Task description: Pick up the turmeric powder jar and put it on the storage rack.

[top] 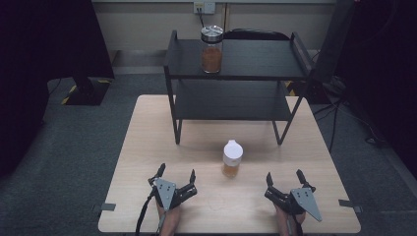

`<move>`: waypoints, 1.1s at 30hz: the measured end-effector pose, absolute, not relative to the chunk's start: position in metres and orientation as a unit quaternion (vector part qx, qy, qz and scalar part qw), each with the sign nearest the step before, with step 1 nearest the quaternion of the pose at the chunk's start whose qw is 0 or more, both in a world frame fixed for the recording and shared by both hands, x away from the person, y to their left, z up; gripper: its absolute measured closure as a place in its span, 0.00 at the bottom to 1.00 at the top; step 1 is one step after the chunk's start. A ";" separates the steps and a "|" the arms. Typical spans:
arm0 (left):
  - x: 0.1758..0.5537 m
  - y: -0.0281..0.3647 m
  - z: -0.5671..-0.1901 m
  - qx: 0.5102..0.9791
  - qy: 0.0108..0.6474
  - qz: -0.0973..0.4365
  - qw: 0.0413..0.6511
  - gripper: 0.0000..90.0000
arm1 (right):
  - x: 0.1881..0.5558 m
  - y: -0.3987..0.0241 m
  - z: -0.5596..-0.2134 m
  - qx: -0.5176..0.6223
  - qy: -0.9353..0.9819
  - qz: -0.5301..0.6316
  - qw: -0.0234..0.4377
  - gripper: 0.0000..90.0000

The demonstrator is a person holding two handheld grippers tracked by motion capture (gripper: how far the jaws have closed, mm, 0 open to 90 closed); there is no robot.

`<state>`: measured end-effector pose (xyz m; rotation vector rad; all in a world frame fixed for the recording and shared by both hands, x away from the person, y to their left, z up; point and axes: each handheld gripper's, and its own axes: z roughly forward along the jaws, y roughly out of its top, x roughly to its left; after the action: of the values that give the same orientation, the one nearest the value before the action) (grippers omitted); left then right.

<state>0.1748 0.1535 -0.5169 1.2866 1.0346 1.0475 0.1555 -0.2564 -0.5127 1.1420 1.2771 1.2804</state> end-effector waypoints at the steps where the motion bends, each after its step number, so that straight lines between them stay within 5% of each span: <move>1: 0.175 0.153 -0.517 0.546 0.439 0.444 0.559 0.00 | 0.156 -0.257 -0.511 0.470 0.525 0.526 0.477 0.00; 19: 0.175 0.154 -0.517 0.546 0.439 0.444 0.559 0.00 | 0.197 -0.221 -0.448 0.400 0.564 0.580 0.430 0.00; 33: 0.175 0.153 -0.517 0.546 0.439 0.444 0.559 0.00 | 0.219 -0.172 -0.463 0.390 0.588 0.566 0.427 0.01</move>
<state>0.1748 0.1535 -0.5168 1.2871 1.0349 1.0479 0.2190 -0.1723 -0.4629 0.9739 1.4684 1.4142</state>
